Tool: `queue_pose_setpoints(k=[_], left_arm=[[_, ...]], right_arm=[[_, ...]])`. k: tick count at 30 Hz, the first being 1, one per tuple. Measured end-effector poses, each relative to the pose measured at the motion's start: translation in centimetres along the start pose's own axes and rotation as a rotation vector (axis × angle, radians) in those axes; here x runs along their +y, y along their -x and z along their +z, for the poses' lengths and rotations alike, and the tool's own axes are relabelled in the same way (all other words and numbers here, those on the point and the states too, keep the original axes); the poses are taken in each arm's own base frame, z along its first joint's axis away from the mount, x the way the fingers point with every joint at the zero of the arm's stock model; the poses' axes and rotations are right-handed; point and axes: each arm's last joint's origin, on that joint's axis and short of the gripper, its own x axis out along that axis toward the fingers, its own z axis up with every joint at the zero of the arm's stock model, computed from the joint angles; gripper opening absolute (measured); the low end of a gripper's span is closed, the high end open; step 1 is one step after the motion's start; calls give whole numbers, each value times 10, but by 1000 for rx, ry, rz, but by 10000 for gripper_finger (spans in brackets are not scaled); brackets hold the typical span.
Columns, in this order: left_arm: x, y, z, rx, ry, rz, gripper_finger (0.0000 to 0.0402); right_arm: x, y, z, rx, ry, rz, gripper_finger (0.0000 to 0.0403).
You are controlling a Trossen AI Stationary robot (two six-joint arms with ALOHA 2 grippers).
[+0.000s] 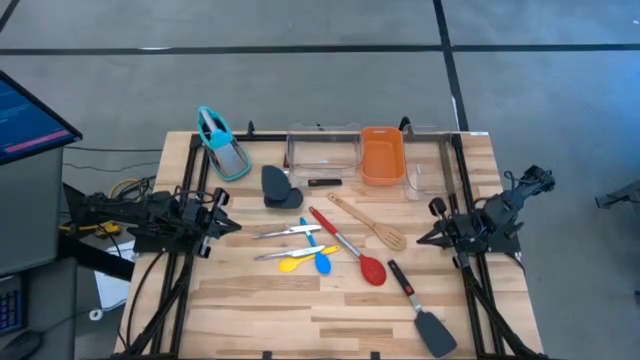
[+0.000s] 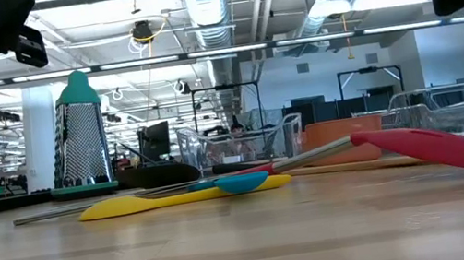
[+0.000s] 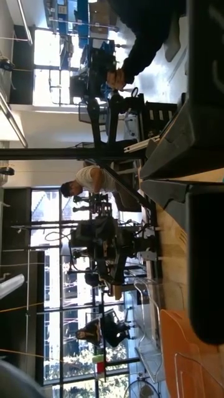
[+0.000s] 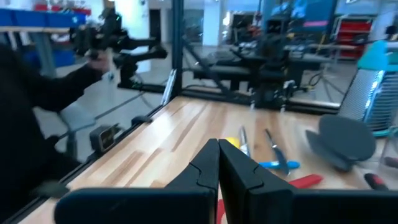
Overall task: Pick & Place Kitchen Items
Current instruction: Put the red slotted spatula in the right transparent bin
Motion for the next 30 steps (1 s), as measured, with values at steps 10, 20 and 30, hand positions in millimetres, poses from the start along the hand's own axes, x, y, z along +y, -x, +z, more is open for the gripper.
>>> queue_pose_setpoints(k=[10,20,30], left_arm=[[0,0,0,-4,0,0,3],[0,0,0,-4,0,0,3],[0,0,0,-3,4,0,3]], right_arm=[[3,-12,9,-46,-21,-52,0],[10,-39,45,-28,-23,-86,0],[18,-96,93,140,-4,-258,0]])
